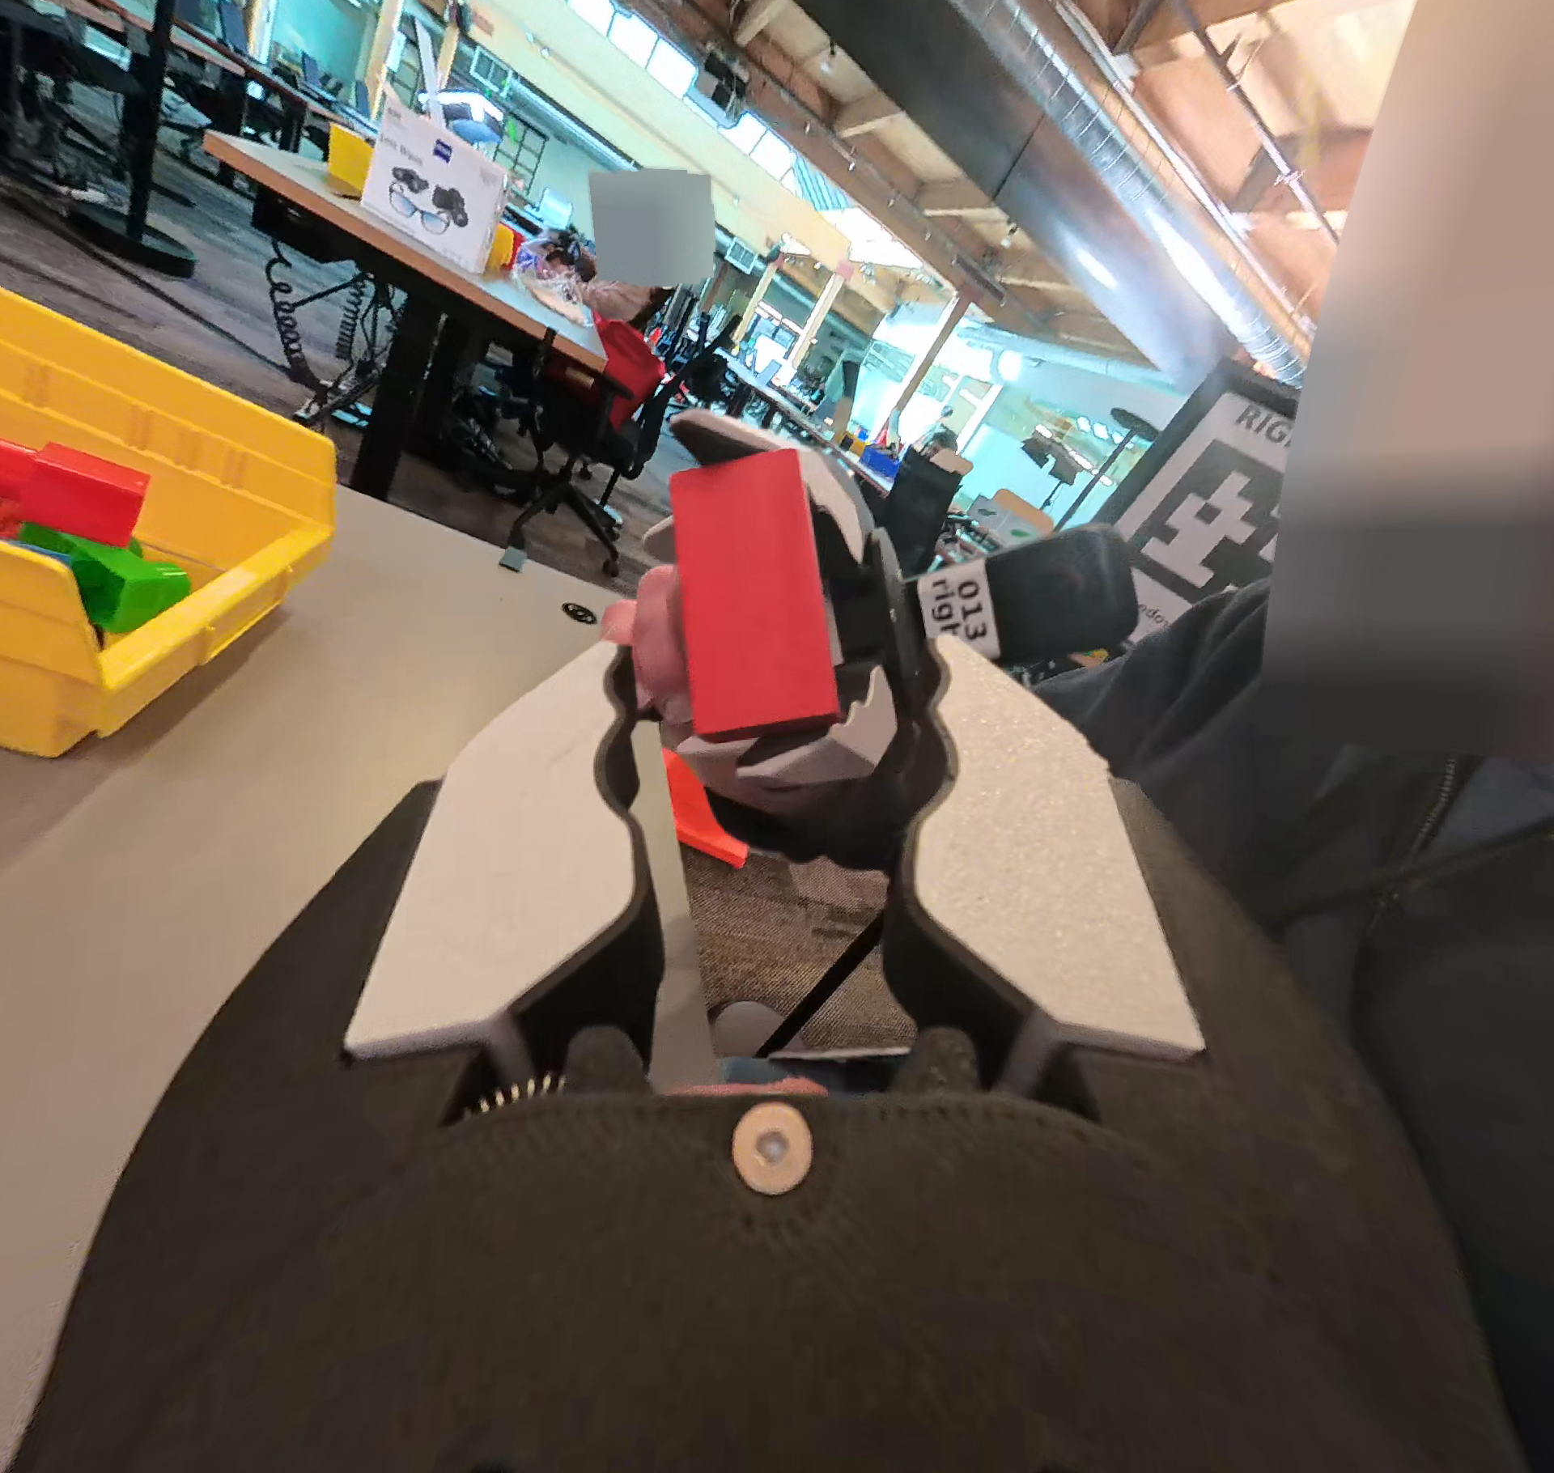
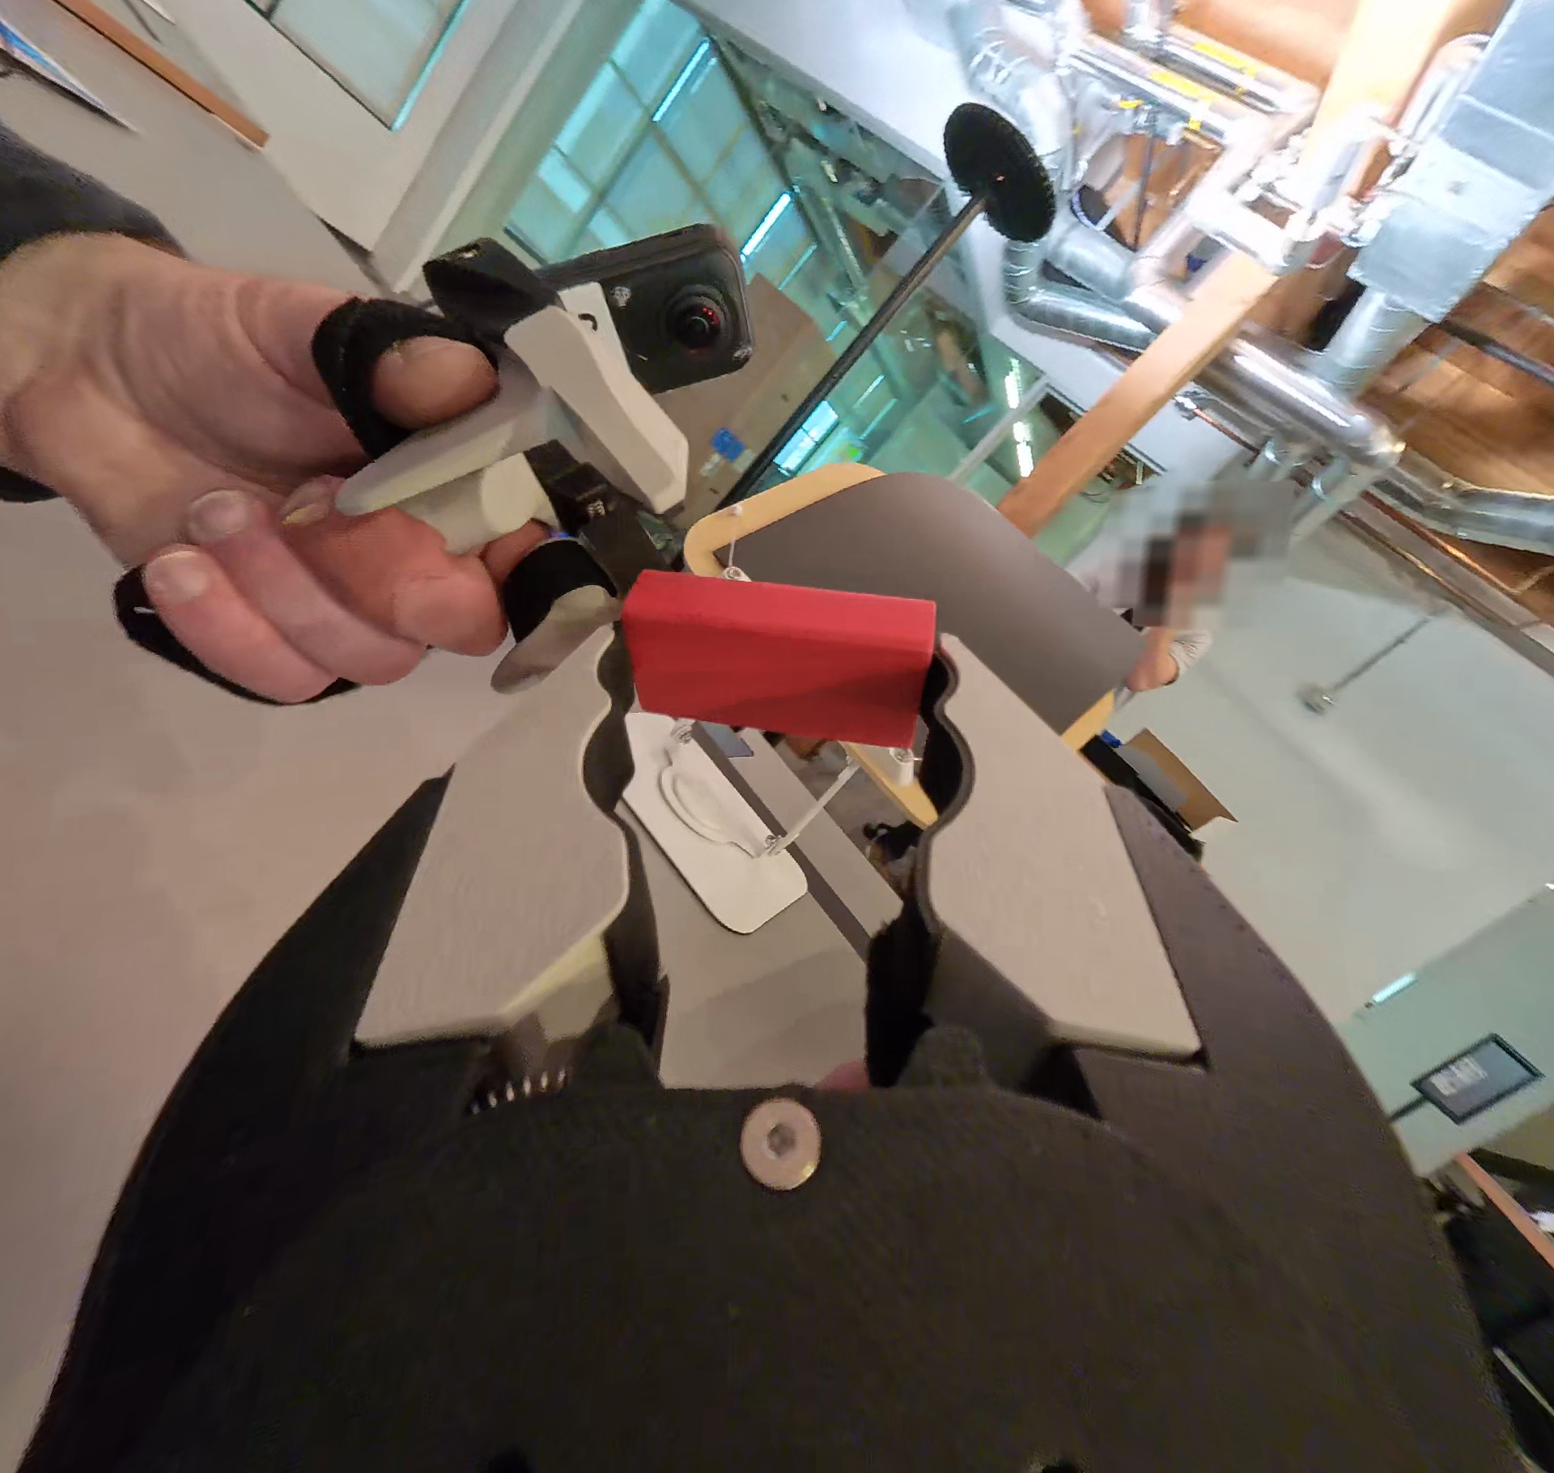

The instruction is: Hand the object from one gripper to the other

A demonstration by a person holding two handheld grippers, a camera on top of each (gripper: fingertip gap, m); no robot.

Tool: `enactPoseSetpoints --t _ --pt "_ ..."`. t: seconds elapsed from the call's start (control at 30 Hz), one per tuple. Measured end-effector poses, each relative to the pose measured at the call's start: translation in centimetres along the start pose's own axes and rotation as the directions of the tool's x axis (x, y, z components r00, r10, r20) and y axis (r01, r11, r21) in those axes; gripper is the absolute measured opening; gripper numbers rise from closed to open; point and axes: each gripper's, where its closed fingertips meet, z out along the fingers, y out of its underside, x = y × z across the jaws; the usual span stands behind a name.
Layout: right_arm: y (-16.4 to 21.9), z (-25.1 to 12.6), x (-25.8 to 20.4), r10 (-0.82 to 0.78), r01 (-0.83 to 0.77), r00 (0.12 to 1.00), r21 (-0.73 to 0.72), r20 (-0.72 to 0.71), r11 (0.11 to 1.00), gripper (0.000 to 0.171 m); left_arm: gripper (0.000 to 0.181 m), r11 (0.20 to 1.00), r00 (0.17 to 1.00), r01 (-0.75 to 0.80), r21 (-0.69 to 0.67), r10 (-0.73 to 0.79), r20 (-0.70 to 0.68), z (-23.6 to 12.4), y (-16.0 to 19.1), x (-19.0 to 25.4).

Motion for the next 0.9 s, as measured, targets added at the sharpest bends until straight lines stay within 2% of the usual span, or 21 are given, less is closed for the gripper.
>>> enactPoseSetpoints --t 0.17,0.27,0.43,0.53,0.67,0.8,0.9 --pt "-0.6 -0.1 -0.2 -0.004 0.005 0.999 0.019 -0.055 1.0 0.066 0.054 0.999 1.0 -0.001 0.034 0.001 -0.004 1.1 0.3 0.8" --pt "-1.1 -0.2 -0.4 -0.045 0.047 0.997 0.024 -0.068 0.999 0.066 0.035 0.996 0.999 0.032 0.08 -0.03 -0.026 1.1 0.1 0.7" --pt "-1.2 -0.6 -0.6 -0.074 0.076 0.996 0.036 -0.055 0.996 0.067 0.034 0.998 1.0 0.007 0.066 -0.005 -0.017 1.3 0.4 0.9" --pt "-1.0 -0.9 -1.2 -0.117 0.117 0.993 0.033 0.005 0.993 0.069 0.034 0.999 0.999 -0.035 -0.018 0.035 0.01 1.3 1.0 0.8" --pt "-0.6 -2.0 -2.4 -0.126 0.122 0.968 0.035 0.215 0.992 0.072 0.034 0.973 0.992 -0.101 -0.209 0.113 0.047 0.6 1.7 0.3" --pt "-0.7 -3.2 -3.5 -0.197 0.196 0.889 0.046 0.413 0.98 0.063 0.034 0.894 0.984 -0.149 -0.423 0.178 0.028 -0.2 2.9 0.2" --pt "-0.7 -3.3 -4.4 -0.28 0.296 0.81 0.052 0.515 0.954 0.055 0.034 0.826 0.986 -0.16 -0.541 0.165 -0.038 -0.1 4.2 0.9"
